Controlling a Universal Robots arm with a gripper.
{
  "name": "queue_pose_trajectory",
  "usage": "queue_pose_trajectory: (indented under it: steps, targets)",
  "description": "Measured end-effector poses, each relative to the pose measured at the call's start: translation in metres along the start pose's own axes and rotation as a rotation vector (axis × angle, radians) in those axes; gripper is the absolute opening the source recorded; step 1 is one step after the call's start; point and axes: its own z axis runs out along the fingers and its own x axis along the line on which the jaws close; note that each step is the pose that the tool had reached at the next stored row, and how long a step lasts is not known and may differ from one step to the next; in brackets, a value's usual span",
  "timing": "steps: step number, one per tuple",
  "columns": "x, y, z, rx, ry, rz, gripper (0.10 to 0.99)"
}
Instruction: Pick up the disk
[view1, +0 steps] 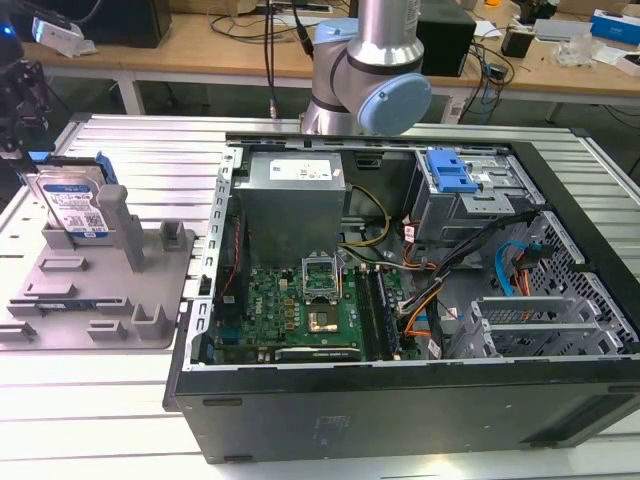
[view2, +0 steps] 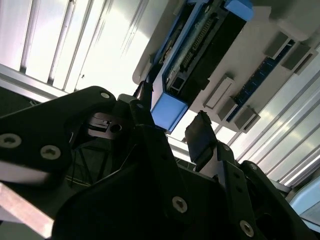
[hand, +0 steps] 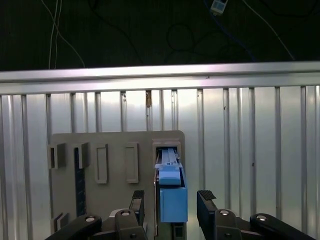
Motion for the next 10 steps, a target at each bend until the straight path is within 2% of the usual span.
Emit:
queue_pose_trajectory:
  steps: [10]
  targets:
    - [-0.0003,0.0000,0.0077,0.000,0.0000,0.000,0.541]
